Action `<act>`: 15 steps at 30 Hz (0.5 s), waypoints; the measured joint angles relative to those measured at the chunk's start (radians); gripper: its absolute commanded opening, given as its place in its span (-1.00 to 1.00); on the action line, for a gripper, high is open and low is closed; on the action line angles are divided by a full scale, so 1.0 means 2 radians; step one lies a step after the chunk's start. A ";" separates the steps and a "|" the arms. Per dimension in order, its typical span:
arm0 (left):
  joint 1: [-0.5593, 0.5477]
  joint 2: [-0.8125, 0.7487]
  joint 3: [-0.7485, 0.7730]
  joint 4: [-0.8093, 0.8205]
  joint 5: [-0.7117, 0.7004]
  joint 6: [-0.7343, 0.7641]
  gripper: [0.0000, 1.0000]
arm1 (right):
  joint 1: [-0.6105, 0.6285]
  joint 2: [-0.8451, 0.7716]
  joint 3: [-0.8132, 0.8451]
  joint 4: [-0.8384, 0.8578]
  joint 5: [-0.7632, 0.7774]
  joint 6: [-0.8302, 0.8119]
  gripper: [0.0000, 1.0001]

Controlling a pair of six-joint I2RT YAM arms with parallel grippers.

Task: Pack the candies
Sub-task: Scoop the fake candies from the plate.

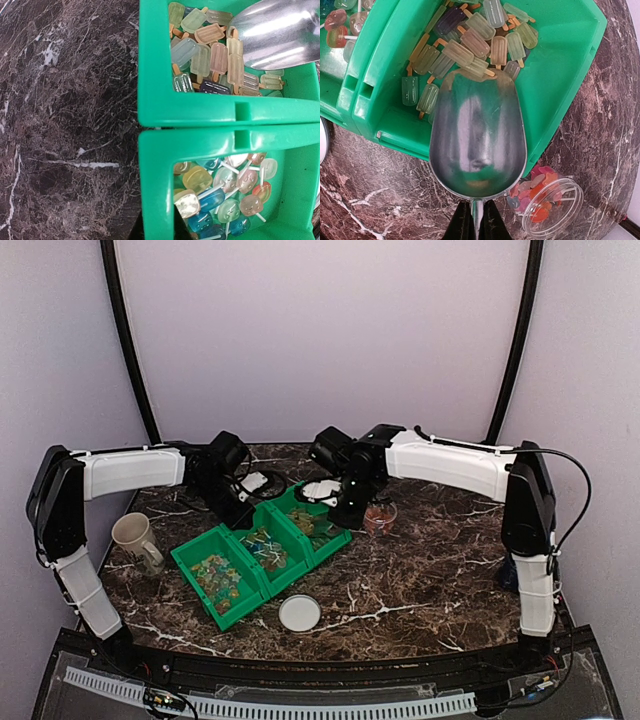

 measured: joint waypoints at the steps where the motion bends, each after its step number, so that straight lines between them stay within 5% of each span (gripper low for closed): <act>1: 0.000 0.000 0.000 0.000 0.000 -0.001 -1.00 | 0.001 0.000 0.000 -0.001 0.001 0.004 -1.00; 15: 0.002 -0.007 -0.024 0.035 0.019 -0.001 -1.00 | 0.007 -0.005 -0.013 0.014 0.004 0.009 -1.00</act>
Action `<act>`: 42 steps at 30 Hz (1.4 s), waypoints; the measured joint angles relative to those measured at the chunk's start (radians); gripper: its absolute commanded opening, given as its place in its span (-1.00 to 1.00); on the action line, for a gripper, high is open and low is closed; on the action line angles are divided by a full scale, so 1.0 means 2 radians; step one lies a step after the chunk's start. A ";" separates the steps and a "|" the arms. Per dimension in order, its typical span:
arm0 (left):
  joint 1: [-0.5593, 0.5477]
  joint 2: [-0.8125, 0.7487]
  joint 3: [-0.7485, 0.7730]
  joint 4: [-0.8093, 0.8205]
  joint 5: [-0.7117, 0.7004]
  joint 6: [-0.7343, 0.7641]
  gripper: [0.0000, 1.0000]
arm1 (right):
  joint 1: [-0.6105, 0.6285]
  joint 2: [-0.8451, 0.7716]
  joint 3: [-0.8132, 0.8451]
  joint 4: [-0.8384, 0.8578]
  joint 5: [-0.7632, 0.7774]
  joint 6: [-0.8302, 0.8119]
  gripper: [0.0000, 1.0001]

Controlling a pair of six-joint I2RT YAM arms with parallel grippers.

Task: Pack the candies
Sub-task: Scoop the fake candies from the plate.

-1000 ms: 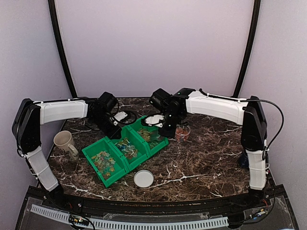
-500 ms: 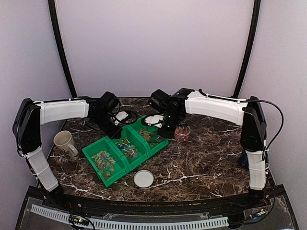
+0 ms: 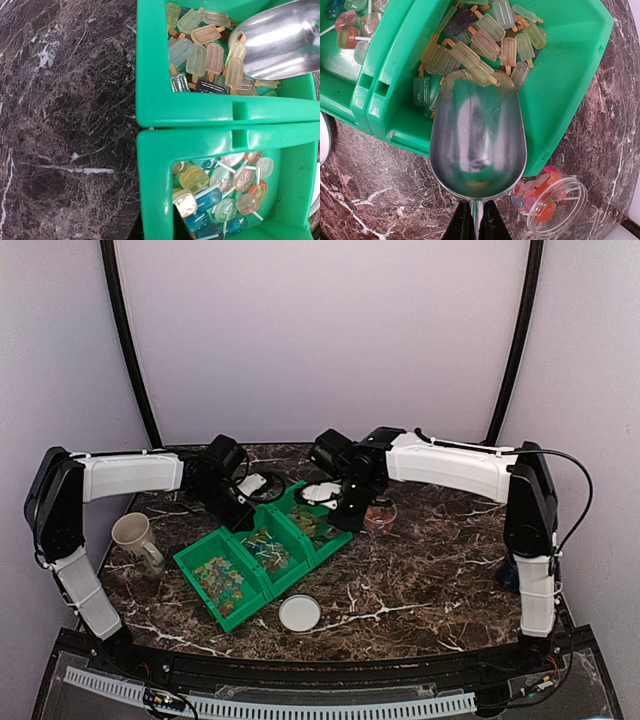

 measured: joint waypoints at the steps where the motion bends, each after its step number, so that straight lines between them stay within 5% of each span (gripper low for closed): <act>1: 0.001 -0.001 -0.004 0.003 0.002 0.000 -1.00 | -0.002 0.000 -0.002 0.002 -0.004 0.000 -1.00; 12: 0.010 -0.016 -0.018 0.015 -0.003 -0.011 -1.00 | -0.046 -0.031 -0.082 0.108 -0.102 0.038 -1.00; 21: 0.010 -0.018 -0.018 0.022 -0.016 -0.019 -1.00 | -0.048 -0.031 -0.088 0.131 -0.112 0.129 -1.00; 28: 0.005 -0.019 -0.018 0.024 0.002 -0.025 -1.00 | -0.049 -0.060 -0.163 0.239 -0.122 0.181 -1.00; 42: 0.001 -0.019 -0.018 0.024 0.018 -0.046 -1.00 | -0.044 -0.061 -0.176 0.271 -0.101 0.147 -1.00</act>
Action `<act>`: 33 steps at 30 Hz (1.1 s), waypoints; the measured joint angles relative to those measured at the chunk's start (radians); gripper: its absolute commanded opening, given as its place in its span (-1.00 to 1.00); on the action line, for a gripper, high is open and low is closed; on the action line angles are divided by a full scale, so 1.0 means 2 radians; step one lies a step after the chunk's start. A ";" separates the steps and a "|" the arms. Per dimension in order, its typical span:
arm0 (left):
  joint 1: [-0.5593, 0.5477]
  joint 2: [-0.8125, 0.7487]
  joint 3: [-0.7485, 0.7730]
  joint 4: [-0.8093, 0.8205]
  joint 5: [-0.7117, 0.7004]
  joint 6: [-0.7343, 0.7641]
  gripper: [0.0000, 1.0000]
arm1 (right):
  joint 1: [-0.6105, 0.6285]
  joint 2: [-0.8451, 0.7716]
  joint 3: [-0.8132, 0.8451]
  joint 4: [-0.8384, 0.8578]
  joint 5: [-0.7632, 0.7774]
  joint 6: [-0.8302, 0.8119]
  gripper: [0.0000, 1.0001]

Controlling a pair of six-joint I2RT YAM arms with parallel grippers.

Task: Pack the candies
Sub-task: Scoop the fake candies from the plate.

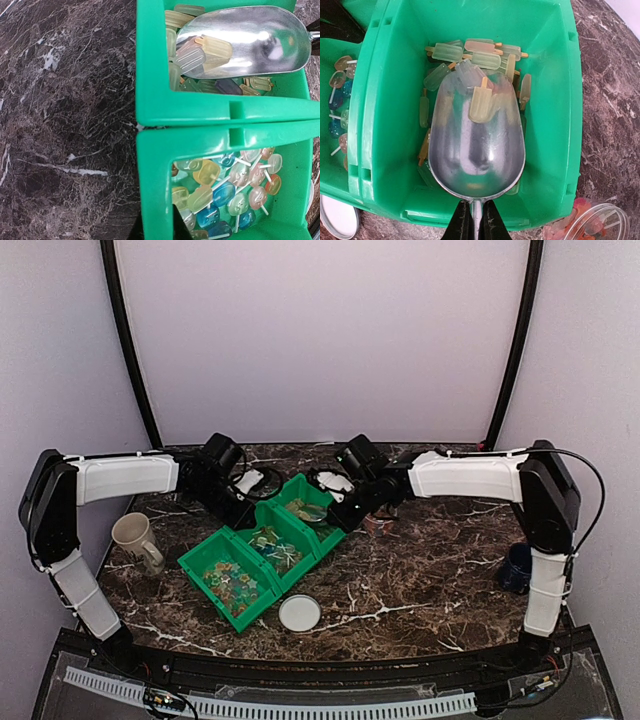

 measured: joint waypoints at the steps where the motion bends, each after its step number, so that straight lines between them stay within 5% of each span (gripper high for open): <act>1: 0.000 0.000 0.000 0.000 -0.001 -0.002 -1.00 | 0.003 0.000 -0.005 0.008 0.006 -0.006 -1.00; 19: 0.001 0.000 -0.004 -0.001 0.014 -0.018 -1.00 | 0.024 -0.066 -0.224 0.296 0.079 -0.048 -1.00; 33: -0.001 -0.022 -0.030 0.030 0.017 -0.031 -1.00 | 0.020 -0.124 -0.276 0.326 0.095 -0.038 -1.00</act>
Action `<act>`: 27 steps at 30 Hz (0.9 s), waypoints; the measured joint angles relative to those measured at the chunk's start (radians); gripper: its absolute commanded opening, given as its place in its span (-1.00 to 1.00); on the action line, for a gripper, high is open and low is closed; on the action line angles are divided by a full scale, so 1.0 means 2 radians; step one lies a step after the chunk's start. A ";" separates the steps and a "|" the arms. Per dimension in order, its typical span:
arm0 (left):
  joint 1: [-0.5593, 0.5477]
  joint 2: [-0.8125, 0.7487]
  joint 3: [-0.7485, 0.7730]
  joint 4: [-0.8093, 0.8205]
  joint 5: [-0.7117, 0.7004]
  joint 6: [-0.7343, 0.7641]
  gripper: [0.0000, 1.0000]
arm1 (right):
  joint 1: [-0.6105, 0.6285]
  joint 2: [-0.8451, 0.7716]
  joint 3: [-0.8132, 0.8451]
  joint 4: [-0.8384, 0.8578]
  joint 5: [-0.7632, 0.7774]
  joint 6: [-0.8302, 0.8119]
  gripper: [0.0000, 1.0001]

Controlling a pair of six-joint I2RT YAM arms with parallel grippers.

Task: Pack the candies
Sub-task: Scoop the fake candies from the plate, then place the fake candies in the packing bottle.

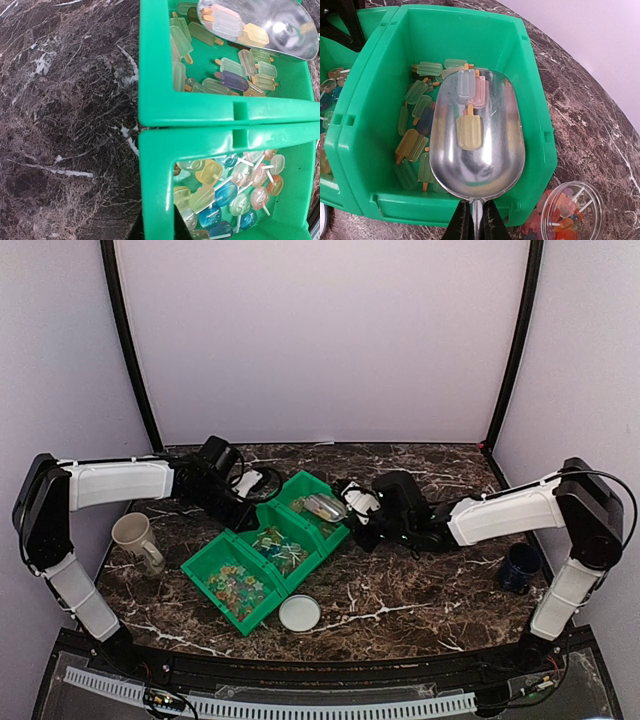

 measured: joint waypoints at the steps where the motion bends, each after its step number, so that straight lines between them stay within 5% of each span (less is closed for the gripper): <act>1: 0.000 0.000 -0.001 0.004 0.000 -0.002 -1.00 | 0.000 -0.007 -0.005 0.001 0.001 0.002 -1.00; 16: 0.010 -0.007 -0.019 0.027 0.006 -0.014 -1.00 | -0.001 -0.160 -0.062 -0.032 0.054 0.015 -1.00; 27: 0.012 -0.013 -0.021 0.027 0.008 -0.017 -1.00 | -0.009 -0.235 -0.049 -0.224 0.137 0.049 -1.00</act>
